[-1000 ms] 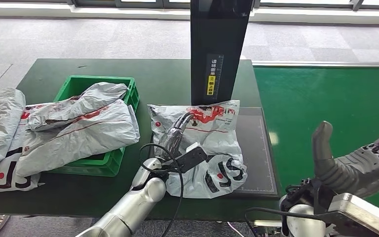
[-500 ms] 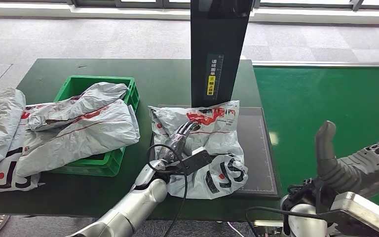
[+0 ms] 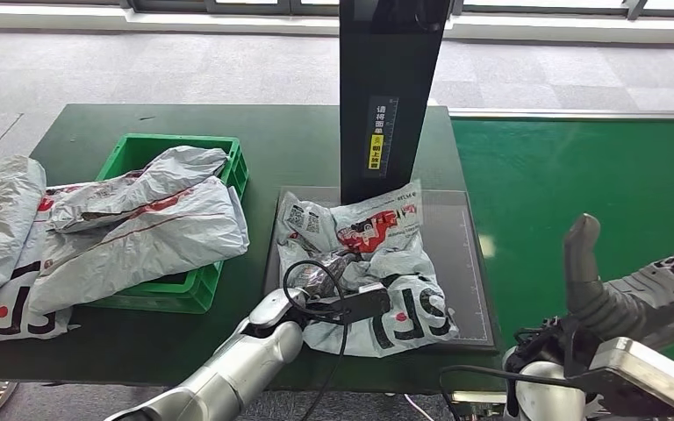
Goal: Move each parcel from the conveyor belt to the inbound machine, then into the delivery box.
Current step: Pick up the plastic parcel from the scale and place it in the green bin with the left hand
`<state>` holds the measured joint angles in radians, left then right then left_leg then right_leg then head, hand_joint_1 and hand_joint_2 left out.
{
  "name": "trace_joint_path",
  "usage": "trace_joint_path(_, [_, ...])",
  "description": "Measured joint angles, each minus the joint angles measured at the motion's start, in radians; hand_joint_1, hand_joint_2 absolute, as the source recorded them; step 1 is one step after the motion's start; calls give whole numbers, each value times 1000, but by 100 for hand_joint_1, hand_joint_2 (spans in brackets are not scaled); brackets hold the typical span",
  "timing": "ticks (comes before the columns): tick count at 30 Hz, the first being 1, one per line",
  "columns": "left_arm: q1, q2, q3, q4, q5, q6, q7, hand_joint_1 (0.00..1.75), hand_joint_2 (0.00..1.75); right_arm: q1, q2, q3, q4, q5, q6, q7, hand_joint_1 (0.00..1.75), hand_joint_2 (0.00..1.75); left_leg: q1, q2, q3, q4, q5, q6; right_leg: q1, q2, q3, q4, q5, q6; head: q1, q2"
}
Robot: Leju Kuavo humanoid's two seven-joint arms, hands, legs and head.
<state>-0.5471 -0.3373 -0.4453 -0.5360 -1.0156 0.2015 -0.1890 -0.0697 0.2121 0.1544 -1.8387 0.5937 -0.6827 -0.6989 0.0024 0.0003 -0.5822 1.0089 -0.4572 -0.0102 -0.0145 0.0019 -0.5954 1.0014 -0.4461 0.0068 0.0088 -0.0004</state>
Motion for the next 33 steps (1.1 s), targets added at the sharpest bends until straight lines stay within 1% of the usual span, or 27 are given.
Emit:
trace_joint_path(8, [-18,-3,-12,19,-40,-16,17,175,175,0,2,-7,0,3,3,0,0,175,0,0,1,0,0,0,0,0,1,0,0,0,0,0])
trace_joint_path(12, [-18,-5,-21,24,-118,45,84,175,175,3,9,-13,-2,12,9,1,0,175,0,0,1,0,0,0,0,0,1,0,0,0,0,0])
trace_joint_path(15, [-18,-5,-25,27,-147,76,111,175,175,7,14,-23,-4,15,12,1,0,175,0,0,1,0,0,0,0,0,1,0,0,0,0,0])
trace_joint_path(18, [-14,-4,-27,22,-180,150,132,175,175,13,18,-29,-11,20,14,4,0,175,0,0,1,0,0,0,0,0,1,0,0,0,0,0])
trace_joint_path(22, [-7,8,-27,-17,-202,327,138,175,175,20,26,-34,-24,24,17,8,0,175,0,0,1,0,0,0,0,0,1,0,0,0,0,0])
trace_joint_path(27, [15,25,-25,-86,-216,457,122,175,175,20,31,-36,-33,25,18,15,0,175,0,0,0,0,0,0,0,0,1,0,0,0,0,0])
trace_joint_path(29, [28,32,-20,-127,-229,485,113,175,175,20,31,-37,-33,25,15,17,0,175,0,0,0,0,0,0,0,0,1,0,0,0,0,0])
trace_joint_path(31, [51,38,0,-183,-259,493,92,175,175,20,32,-37,-34,25,8,18,0,175,0,0,0,0,0,0,0,0,1,0,0,0,0,0])
trace_joint_path(33, [97,40,48,-291,-312,496,41,175,175,21,32,-37,-34,25,-2,19,0,175,0,0,0,0,0,0,0,0,0,0,0,0,0,0])
